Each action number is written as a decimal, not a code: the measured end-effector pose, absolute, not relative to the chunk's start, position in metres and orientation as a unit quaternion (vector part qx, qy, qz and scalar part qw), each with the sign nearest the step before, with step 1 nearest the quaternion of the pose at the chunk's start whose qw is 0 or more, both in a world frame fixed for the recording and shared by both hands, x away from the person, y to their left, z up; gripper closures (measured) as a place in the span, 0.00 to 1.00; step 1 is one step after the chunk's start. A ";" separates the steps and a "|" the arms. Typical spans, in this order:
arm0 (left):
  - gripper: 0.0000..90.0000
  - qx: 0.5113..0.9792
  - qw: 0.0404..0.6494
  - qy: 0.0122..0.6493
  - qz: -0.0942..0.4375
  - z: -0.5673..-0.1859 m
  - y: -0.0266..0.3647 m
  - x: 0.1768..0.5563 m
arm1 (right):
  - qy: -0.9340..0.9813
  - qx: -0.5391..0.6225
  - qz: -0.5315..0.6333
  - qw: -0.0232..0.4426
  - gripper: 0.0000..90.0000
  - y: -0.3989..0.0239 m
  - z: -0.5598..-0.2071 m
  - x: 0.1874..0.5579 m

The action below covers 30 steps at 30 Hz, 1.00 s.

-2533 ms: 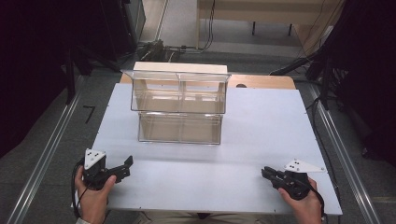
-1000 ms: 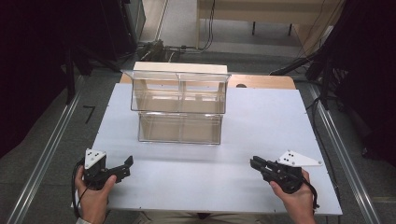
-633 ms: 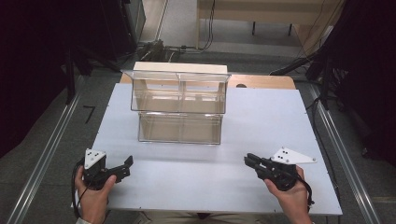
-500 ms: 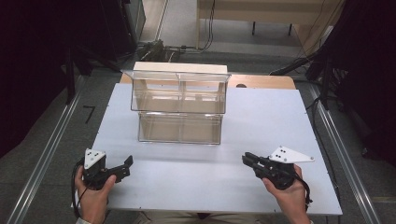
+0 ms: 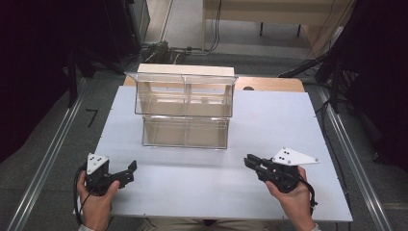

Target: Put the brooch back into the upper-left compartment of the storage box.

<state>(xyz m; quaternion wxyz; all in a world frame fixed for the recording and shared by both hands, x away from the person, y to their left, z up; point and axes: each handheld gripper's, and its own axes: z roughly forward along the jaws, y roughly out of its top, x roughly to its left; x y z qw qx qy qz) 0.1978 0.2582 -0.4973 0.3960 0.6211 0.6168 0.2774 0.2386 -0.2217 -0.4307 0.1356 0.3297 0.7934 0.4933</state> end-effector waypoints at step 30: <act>0.02 0.618 0.398 0.619 0.276 -0.498 0.259 0.198 | 0.800 0.287 0.512 0.121 0.85 -0.174 -0.415 0.251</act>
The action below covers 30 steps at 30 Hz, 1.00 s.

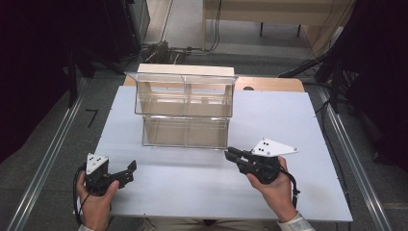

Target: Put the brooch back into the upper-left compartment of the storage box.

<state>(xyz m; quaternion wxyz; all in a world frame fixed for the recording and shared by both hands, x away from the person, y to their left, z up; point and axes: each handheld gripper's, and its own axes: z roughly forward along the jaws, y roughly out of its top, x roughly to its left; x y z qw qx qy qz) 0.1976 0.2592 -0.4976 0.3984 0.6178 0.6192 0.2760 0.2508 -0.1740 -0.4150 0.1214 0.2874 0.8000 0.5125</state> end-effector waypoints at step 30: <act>0.02 0.616 0.404 0.617 0.274 -0.497 0.259 0.197 | 0.796 0.257 0.537 0.108 0.86 -0.129 -0.404 0.264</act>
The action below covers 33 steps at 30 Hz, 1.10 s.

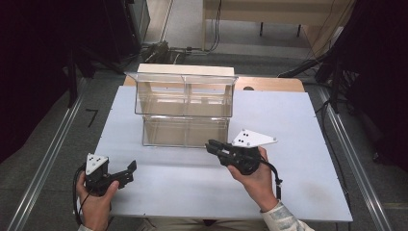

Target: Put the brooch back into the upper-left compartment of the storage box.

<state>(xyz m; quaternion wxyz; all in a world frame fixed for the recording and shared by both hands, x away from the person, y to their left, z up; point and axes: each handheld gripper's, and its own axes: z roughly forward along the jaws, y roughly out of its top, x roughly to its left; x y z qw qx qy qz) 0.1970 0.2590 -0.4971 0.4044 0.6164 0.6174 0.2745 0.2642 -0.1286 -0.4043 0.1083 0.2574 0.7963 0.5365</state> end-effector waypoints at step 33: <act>0.02 0.618 0.407 0.615 0.273 -0.497 0.259 0.196 | 0.790 0.244 0.554 0.099 0.86 -0.092 -0.403 0.276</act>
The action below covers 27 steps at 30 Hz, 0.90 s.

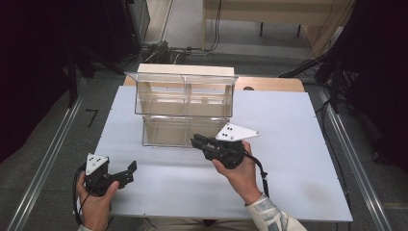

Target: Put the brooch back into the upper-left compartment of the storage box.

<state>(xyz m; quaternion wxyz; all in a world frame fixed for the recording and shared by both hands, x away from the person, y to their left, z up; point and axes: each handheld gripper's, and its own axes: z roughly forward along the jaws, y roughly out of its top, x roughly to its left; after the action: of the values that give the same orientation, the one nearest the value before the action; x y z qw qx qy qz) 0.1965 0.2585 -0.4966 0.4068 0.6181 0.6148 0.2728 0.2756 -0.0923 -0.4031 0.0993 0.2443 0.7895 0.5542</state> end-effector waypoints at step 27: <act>0.02 0.618 0.408 0.614 0.271 -0.496 0.259 0.196 | 0.777 0.237 0.573 0.106 0.86 -0.070 -0.391 0.286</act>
<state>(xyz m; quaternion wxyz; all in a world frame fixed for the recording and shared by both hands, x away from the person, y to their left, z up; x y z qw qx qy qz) 0.1962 0.2586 -0.4963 0.4084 0.6183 0.6142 0.2714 0.2861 -0.0701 -0.3912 0.1055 0.2373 0.7775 0.5728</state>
